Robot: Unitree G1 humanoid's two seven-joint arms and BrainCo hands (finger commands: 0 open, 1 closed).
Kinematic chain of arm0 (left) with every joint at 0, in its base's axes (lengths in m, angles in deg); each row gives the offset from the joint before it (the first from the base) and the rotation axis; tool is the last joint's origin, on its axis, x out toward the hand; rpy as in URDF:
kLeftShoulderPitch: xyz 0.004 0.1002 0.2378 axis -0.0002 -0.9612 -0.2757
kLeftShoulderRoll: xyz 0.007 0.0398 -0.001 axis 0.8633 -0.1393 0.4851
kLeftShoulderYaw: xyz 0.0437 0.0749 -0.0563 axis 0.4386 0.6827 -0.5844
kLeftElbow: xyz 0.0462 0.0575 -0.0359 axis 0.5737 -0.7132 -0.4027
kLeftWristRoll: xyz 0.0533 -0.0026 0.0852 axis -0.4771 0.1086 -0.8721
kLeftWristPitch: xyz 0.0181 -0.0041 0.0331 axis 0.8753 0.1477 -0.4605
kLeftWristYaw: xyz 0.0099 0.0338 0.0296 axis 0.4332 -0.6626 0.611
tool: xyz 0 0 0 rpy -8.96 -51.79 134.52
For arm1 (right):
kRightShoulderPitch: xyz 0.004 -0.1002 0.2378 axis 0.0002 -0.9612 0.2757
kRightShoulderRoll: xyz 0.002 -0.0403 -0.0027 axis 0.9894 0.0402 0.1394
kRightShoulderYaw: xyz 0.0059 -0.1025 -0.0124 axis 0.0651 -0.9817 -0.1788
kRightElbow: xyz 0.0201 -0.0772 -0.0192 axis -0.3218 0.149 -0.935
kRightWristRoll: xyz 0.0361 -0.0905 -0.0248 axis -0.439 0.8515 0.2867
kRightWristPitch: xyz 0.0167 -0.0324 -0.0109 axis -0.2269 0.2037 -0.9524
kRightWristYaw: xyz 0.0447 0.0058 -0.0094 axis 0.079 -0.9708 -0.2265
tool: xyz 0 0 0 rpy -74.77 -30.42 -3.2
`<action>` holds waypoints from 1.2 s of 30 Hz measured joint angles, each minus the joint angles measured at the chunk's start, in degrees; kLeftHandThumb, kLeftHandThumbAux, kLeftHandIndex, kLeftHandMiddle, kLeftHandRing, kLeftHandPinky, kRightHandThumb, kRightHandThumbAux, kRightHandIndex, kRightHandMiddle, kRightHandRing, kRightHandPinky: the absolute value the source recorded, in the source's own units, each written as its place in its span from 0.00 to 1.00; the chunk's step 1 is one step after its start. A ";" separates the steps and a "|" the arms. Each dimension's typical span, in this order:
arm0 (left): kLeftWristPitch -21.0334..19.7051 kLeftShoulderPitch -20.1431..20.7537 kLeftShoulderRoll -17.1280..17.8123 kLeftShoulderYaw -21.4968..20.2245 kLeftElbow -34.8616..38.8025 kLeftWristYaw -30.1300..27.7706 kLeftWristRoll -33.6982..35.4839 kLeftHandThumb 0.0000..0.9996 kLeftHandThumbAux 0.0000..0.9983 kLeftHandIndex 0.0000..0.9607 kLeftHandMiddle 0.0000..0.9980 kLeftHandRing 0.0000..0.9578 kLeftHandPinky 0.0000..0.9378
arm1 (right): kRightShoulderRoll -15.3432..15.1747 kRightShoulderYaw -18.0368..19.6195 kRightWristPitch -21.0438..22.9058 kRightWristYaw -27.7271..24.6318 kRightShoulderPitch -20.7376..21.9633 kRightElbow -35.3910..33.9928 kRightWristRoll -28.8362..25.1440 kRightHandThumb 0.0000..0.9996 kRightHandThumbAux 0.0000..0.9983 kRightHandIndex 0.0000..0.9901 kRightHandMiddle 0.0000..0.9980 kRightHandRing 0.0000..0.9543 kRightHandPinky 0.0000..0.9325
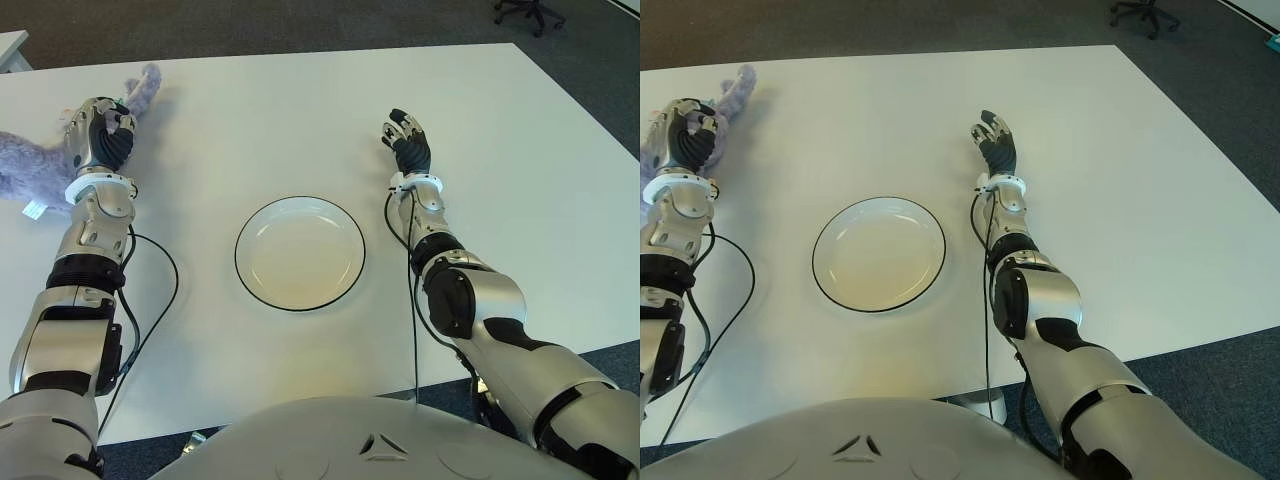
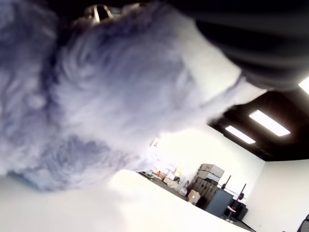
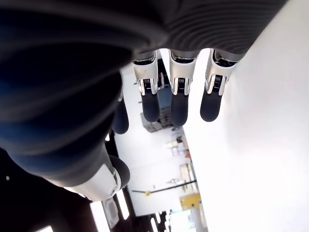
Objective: Put the doll into the plate.
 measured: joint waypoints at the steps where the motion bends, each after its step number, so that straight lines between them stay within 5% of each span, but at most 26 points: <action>1: -0.27 0.02 0.00 0.09 -0.03 0.29 -0.02 0.72 0.67 0.45 0.27 0.24 0.27 | 0.00 -0.02 -0.01 0.00 0.00 0.00 0.01 0.55 0.77 0.20 0.14 0.13 0.17; 23: 1.93 1.29 0.15 1.44 -3.85 1.23 0.06 0.72 0.67 0.46 0.30 0.25 0.28 | -0.30 -1.01 -0.04 0.72 0.04 0.22 1.25 0.57 0.78 0.22 0.14 0.13 0.15; 36: 3.63 2.34 0.25 2.15 -5.93 3.34 0.04 0.72 0.68 0.46 0.35 0.33 0.39 | -0.46 -0.90 -0.02 -0.11 0.18 0.50 1.13 0.52 0.81 0.18 0.13 0.12 0.16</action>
